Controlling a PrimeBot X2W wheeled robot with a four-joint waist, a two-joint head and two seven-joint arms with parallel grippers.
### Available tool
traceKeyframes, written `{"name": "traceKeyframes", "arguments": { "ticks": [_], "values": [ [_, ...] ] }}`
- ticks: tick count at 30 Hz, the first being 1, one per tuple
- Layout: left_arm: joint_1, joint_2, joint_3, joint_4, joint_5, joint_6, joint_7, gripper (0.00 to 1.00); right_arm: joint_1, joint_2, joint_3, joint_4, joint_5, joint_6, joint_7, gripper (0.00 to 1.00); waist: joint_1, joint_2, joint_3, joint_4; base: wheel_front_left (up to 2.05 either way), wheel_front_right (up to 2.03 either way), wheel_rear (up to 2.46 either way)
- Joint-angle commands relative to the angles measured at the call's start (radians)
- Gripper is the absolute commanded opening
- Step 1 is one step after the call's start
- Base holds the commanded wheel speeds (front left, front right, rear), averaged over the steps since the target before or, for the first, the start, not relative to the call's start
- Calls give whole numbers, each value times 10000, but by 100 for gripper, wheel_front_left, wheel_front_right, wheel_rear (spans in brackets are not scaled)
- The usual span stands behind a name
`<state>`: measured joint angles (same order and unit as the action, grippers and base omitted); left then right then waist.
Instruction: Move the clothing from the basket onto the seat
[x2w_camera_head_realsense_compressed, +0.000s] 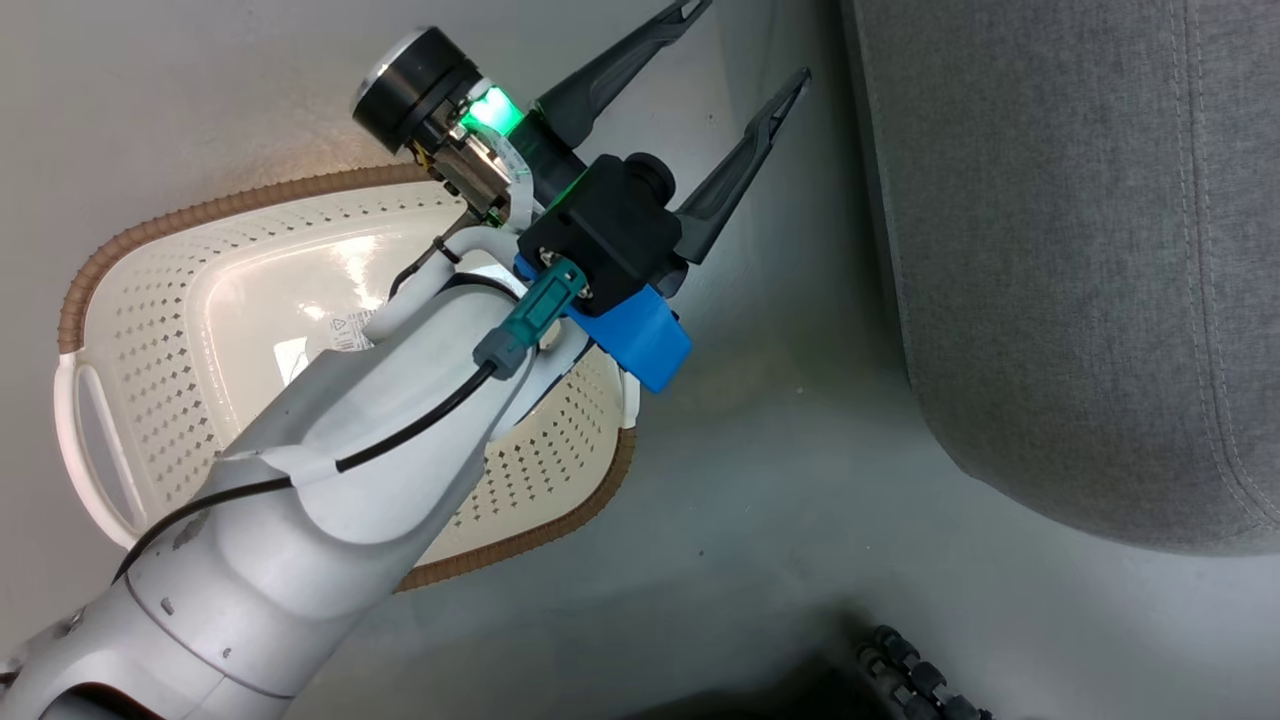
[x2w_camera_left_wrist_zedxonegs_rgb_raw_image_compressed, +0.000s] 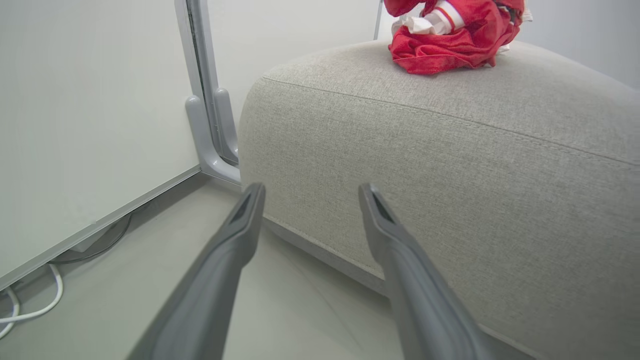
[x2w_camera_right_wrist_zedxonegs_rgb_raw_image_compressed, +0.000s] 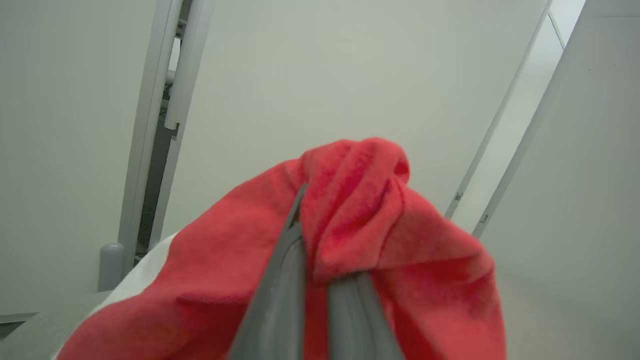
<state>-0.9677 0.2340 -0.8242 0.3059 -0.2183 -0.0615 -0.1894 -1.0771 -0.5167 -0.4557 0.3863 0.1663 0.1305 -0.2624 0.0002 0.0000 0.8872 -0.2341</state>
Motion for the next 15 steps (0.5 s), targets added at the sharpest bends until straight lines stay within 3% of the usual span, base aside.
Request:
{"name": "traceKeyframes", "arguments": {
  "ticks": [1,6,11,12,13,14,15],
  "values": [
    [-155,-10,-28,-87,41,53,-26,100,358,340,97,282,-221,4,-38,0,-2,0,44,40,0,0,0],
    [-139,-40,-94,-109,-32,67,-71,100,1019,1056,-92,988,-393,4,-38,0,-2,0,5,106,0,0,0],
    [-86,-32,-122,-42,-90,96,-144,100,1349,1199,-223,1428,-164,4,-39,0,-2,0,-161,188,0,0,0],
    [-74,-55,-116,-26,-109,99,-166,100,1414,1199,-267,1382,-116,4,-38,7,-2,0,-209,223,0,0,0],
    [-51,-84,-116,-6,-130,123,-198,100,1544,1183,-293,1345,-80,4,-38,43,-2,0,-274,262,0,0,0],
    [-5,-117,-115,12,-163,159,-249,100,1689,1168,-343,1324,-48,4,-38,100,-2,0,-357,297,0,0,0],
    [41,-158,-108,32,-195,191,-295,100,1811,1147,-418,1236,9,4,-39,100,-2,0,-443,328,0,0,0]
  ]
}}
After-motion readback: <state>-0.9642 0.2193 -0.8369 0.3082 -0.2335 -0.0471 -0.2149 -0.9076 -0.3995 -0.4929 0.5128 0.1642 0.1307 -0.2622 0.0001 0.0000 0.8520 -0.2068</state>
